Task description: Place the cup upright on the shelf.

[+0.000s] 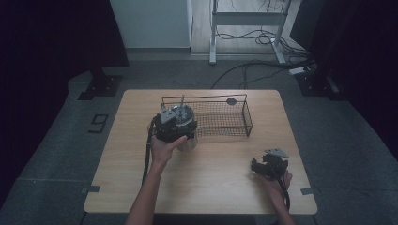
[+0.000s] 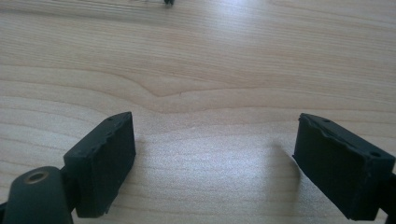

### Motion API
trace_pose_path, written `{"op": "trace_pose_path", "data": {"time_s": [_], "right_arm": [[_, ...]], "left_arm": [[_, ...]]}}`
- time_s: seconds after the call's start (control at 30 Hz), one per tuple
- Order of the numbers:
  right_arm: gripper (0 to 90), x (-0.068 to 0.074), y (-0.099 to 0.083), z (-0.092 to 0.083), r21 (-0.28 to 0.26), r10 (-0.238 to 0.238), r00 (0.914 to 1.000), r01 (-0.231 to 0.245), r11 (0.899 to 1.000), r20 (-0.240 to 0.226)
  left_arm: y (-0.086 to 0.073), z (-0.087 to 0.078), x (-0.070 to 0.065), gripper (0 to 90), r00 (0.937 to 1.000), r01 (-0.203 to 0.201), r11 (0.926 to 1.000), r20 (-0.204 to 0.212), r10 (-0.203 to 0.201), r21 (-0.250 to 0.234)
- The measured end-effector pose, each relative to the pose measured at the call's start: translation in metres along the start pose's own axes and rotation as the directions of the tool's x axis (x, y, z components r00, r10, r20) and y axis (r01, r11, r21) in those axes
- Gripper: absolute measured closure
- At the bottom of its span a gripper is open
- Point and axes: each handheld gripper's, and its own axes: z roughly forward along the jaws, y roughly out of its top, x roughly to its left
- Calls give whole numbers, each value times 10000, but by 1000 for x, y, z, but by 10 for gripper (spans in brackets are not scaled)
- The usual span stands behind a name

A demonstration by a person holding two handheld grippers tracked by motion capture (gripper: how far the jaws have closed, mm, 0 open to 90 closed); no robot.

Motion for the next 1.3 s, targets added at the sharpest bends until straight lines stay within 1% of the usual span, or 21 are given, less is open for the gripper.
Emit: {"op": "trace_pose_path", "data": {"time_s": [0.07, 0.17, 0.33, 0.43, 0.6, 0.73, 0.9, 1.03, 1.13, 1.3], "right_arm": [[125, -1, 0, 0, 27, 100, 9999, -100, 9999, -50], [124, 0, 0, 0, 7, 79, 10000, -79, 10000, -6], [125, 0, 0, 0, -3, 79, 10000, -79, 10000, 15], [127, 0, 0, 1, -35, 59, 10000, -58, 10000, 21], [129, 1, 1, 1, -24, 17, 10000, -17, 10000, 22], [129, 0, 1, 1, -19, 13, 10000, -13, 10000, 5], [129, 0, 1, 1, -13, 29, 10000, -29, 10000, -3], [128, -1, 1, 2, -7, 55, 10000, -55, 10000, -42], [128, -1, 1, 2, 33, 156, 9998, -156, 9999, -113], [128, -1, 1, 2, 31, 142, 9998, -142, 9999, -108]], "left_arm": [[1, 3, 1, 31, 10000, -63, 10000, -12, 63, -5], [3, 7, 2, 30, 9999, -88, 10000, -80, 89, 41], [9, 13, 4, 31, 9998, -2, 10000, -194, 4, 88], [12, 14, 5, 31, 9999, 72, 10000, -150, -71, 43], [15, 12, 6, 32, 9999, 106, 9999, -126, -106, 27], [19, 11, 5, 32, 9998, 17, 10000, -186, -16, 75], [21, 8, 5, 32, 9999, 83, 9999, -112, -81, 124], [23, 5, 6, 32, 9998, -42, 9997, -215, 47, 246], [27, 2, 7, 32, 9996, -48, 9998, -264, 54, 207], [35, -2, 6, 32, 9996, -88, 9999, -257, 91, 82]]}}
